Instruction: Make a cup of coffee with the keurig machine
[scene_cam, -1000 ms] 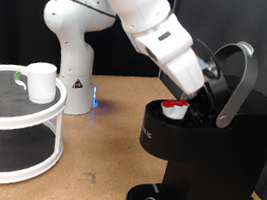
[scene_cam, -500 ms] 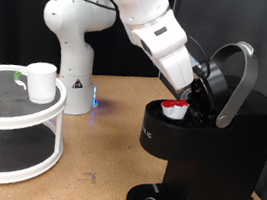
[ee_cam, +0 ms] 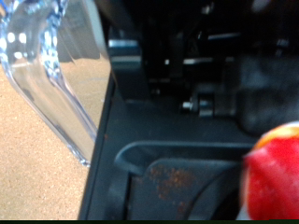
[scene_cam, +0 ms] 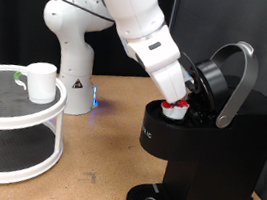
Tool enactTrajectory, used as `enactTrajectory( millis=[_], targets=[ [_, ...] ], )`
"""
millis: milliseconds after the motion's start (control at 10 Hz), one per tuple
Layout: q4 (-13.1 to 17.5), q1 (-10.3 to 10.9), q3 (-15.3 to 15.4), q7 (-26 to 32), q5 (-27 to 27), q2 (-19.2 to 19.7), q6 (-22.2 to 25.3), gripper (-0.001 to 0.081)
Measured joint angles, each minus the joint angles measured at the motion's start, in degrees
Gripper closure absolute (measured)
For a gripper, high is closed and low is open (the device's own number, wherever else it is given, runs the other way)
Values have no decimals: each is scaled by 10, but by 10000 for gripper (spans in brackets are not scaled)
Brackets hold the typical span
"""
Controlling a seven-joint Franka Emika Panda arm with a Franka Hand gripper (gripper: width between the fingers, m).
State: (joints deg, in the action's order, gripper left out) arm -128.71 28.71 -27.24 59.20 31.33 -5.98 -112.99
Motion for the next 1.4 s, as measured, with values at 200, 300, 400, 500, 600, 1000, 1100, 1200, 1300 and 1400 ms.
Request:
enactTrajectory(
  millis=[200,300,400,500,600,1000,1100,1200,1300,1400],
  targets=[
    [-11,0,2,0,0,1,-16,0],
    [-13,0,2,0,0,1,-20,0],
    [-16,0,2,0,0,1,-21,0],
    [-19,0,3,0,0,1,-23,0],
    [-20,1,3,0,0,1,-24,0],
    [-23,1,6,0,1,1,-28,0],
    [-23,1,7,0,2,1,-29,0],
    [-23,1,7,3,6,1,-30,0],
    [-23,1,7,11,15,1,-31,0],
    [-23,1,7,26,30,-1,-31,0]
  ],
)
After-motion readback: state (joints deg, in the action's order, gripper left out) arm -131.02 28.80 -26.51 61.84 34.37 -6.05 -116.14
